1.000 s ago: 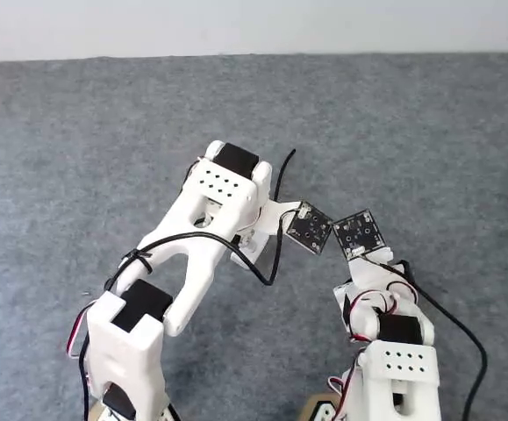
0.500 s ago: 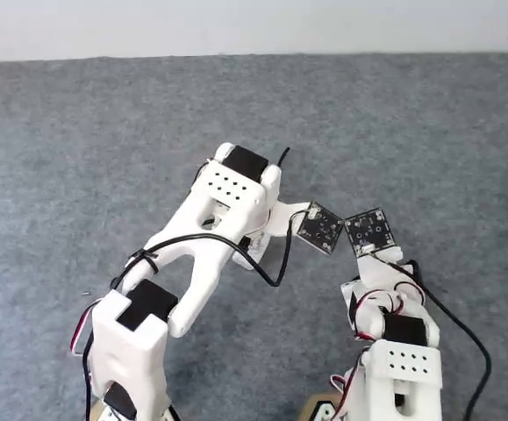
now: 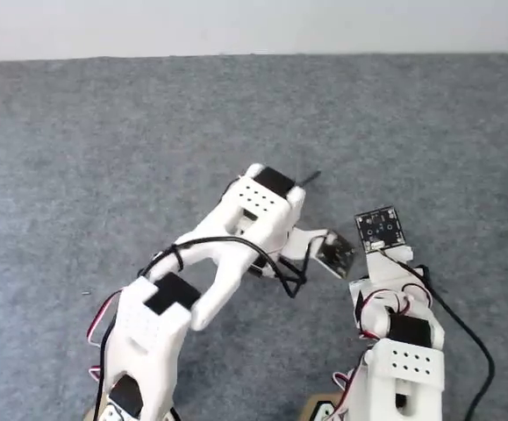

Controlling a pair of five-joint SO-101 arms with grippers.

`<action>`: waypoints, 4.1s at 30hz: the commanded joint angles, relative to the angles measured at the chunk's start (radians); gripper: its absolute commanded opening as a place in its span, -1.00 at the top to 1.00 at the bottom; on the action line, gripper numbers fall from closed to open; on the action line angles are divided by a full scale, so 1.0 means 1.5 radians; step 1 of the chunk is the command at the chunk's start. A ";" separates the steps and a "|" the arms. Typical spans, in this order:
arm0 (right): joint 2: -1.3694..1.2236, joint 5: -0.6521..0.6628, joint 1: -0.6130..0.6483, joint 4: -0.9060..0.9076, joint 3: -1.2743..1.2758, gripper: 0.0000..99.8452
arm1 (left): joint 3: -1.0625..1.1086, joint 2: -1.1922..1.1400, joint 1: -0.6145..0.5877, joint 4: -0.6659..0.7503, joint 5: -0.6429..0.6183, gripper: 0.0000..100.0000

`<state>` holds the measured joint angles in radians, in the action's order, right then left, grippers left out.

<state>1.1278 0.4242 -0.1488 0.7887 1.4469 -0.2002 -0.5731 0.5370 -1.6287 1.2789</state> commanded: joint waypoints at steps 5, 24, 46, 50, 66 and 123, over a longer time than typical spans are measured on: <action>0.010 -0.010 -0.008 -0.009 -0.023 0.37 | -0.007 0.016 -0.035 -0.018 -0.009 0.98; 0.010 -0.010 -0.009 -0.011 -0.020 0.37 | -0.142 0.018 -0.047 -0.084 -0.062 0.98; 0.010 -0.010 -0.010 -0.010 -0.020 0.37 | -0.054 0.098 -0.062 -0.082 -0.061 0.98; 0.010 -0.010 -0.009 -0.010 -0.020 0.37 | -0.053 0.097 -0.092 -0.066 -0.058 0.98; 0.010 -0.010 -0.007 -0.013 -0.019 0.37 | -0.051 0.104 -0.114 -0.035 -0.057 0.98; 0.010 -0.010 -0.007 -0.012 -0.018 0.37 | -0.093 0.165 -0.015 0.063 -0.387 0.98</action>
<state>1.1278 0.4212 -0.1519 0.7887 1.4469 -0.3046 -0.3936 0.5140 -1.5259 0.7081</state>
